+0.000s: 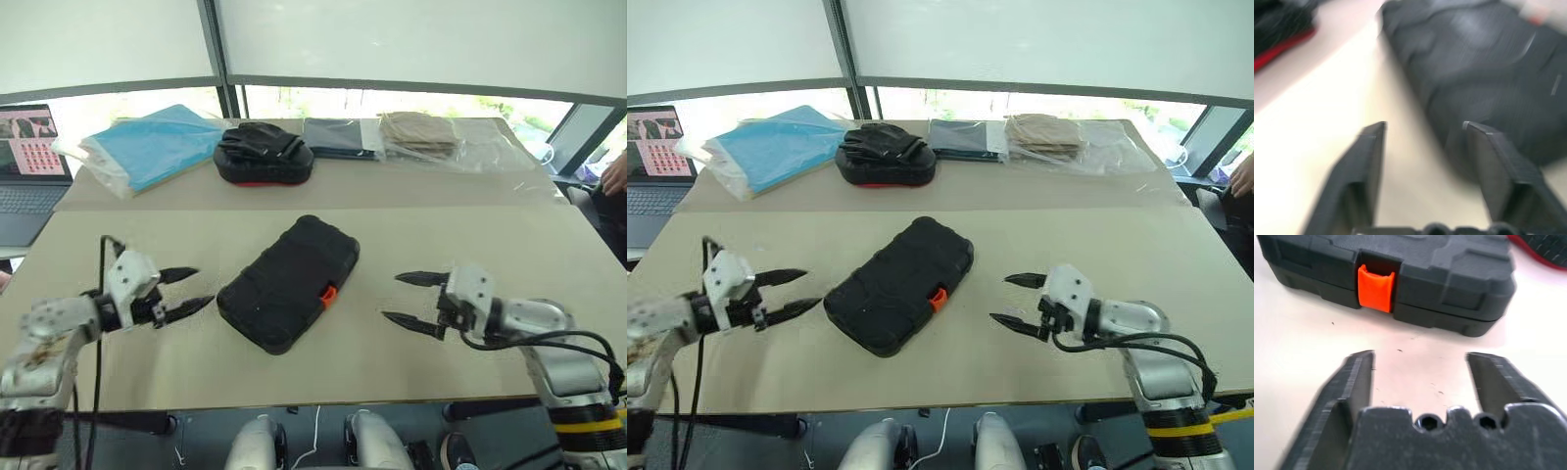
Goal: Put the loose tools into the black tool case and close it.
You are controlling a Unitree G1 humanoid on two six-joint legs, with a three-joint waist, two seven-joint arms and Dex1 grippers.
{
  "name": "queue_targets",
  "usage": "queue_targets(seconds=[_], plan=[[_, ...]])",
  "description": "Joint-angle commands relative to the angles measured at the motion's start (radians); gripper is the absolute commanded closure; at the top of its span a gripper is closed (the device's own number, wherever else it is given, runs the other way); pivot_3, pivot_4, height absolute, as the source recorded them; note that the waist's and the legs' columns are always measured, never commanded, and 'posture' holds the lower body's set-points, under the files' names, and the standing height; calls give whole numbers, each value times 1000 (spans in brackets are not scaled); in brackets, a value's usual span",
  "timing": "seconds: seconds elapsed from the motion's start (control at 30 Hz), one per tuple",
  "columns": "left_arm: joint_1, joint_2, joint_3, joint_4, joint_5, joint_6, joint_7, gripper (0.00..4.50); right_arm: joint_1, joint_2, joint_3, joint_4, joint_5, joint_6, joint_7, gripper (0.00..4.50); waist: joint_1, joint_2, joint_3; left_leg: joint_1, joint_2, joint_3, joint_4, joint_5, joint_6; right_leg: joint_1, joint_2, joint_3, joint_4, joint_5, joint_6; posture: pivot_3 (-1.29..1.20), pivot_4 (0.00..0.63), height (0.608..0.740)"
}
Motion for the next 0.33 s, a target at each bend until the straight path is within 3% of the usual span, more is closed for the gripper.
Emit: queue_targets(seconds=[0.03, 0.33], plan=[[149, -3, 100, 28, 21, -120, -2, 20, 37, -31, -63, 44, 64, -88, 78, 0, 2, -2, 1, 0, 0, 0, 0, -1, 0, -1, 0, 0, 0, 1, -4, 0, 150, 740], [262, -54, 141, -13, 35, -249, 72, 20, 44, -33, -83, 186, 31, -248, 74, 0, 27, -4, 2, -5, 0, 0, 1, -5, -6, -9, -4, -1, 0, 0, -6, 0, 150, 740]])
